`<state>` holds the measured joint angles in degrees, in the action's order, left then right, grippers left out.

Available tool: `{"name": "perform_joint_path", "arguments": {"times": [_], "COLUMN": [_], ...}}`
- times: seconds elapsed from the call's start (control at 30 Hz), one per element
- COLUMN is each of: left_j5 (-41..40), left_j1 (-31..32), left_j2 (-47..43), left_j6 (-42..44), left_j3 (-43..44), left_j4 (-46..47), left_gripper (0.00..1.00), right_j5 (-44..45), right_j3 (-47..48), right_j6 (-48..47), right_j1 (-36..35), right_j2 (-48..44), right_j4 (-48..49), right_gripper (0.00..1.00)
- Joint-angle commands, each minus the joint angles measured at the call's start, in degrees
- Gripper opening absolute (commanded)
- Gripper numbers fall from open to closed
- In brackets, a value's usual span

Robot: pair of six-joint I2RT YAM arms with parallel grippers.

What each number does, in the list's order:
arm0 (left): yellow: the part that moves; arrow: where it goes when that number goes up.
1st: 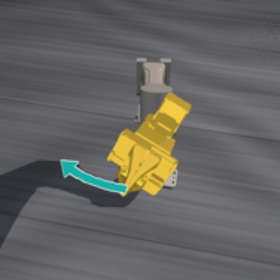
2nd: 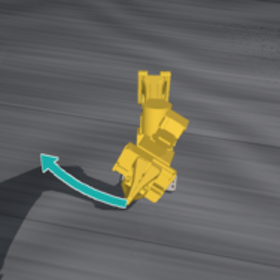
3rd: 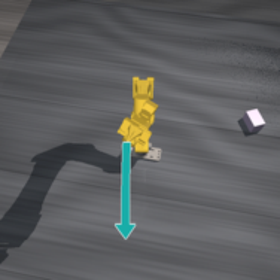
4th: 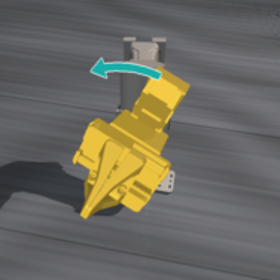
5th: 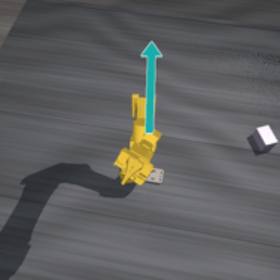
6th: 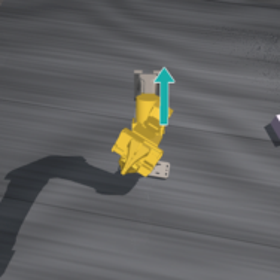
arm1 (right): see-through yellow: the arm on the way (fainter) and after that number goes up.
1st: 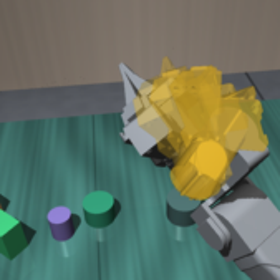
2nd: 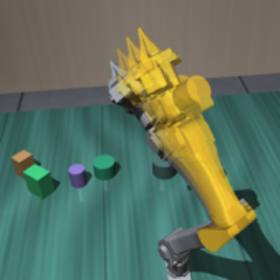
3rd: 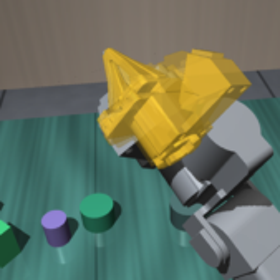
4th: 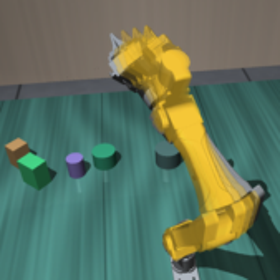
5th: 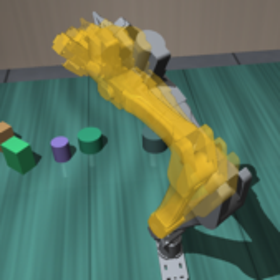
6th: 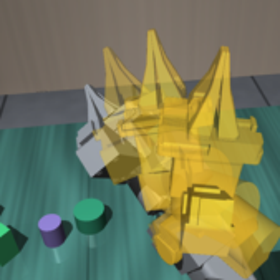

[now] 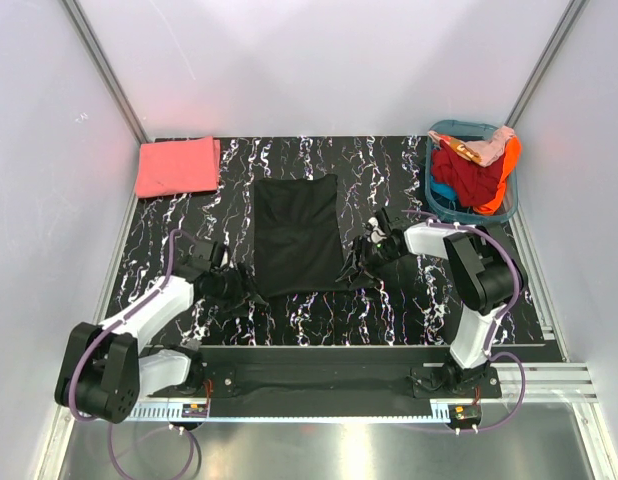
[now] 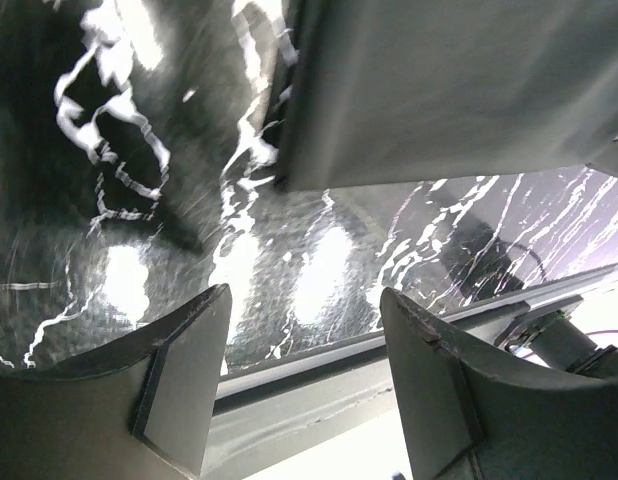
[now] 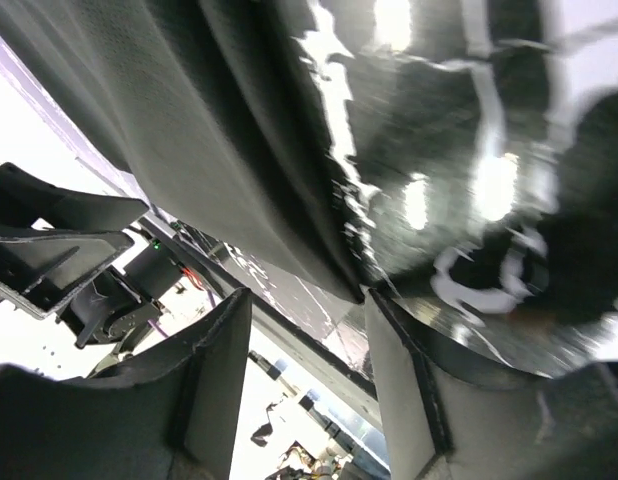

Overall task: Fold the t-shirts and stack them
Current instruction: Fold the tshirt

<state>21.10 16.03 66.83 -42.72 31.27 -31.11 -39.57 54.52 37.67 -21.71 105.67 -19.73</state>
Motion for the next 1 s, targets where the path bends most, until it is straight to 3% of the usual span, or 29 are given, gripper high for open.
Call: {"name": "perform_joint_path", "arguments": {"times": [0.0, 0.2, 0.37, 0.43, 0.47, 0.57, 0.83, 0.97], "left_j5": [-0.5, -2.1, -0.6, -0.4, -0.5, -0.4, -1.9, -0.9], "left_j1": [-0.9, -2.4, -3.5, -4.4, -4.6, -5.5, -5.9, -5.9], "left_j2": [-3.3, -4.1, -0.8, 0.9, 1.6, 5.2, 13.4, 15.3], "left_j6": [-3.3, -1.7, -3.8, -4.2, -4.6, -5.2, -6.8, -9.0], "left_j3": [-0.2, 0.9, -0.8, -0.9, -1.0, -0.6, 2.8, 1.8], "left_j4": [3.1, -0.3, 3.1, 4.8, 5.4, 8.3, 10.2, 10.3], "left_gripper": [0.66, 0.66, 0.66, 0.66, 0.66, 0.66, 0.61, 0.5], "right_j5": [4.9, 8.9, 9.3, 10.0, 10.4, 10.5, 10.3, 10.0], "right_j3": [1.2, 0.3, 0.8, 1.0, 1.1, 1.5, 1.5, 1.6], "right_j6": [1.7, 1.3, 1.4, 1.4, 1.4, 1.2, 0.1, 0.0], "right_j1": [-2.3, -3.3, -3.3, -3.3, -3.3, -3.3, -3.4, -3.3], "right_j2": [2.7, 1.4, 2.7, 2.7, 2.8, 3.2, 2.0, 1.7], "right_j4": [1.5, -0.2, 0.7, 1.0, 1.1, 1.1, 0.2, 0.0], "right_gripper": [0.56, 0.54, 0.44, 0.37, 0.26, 0.09, 0.0, 0.0]}}
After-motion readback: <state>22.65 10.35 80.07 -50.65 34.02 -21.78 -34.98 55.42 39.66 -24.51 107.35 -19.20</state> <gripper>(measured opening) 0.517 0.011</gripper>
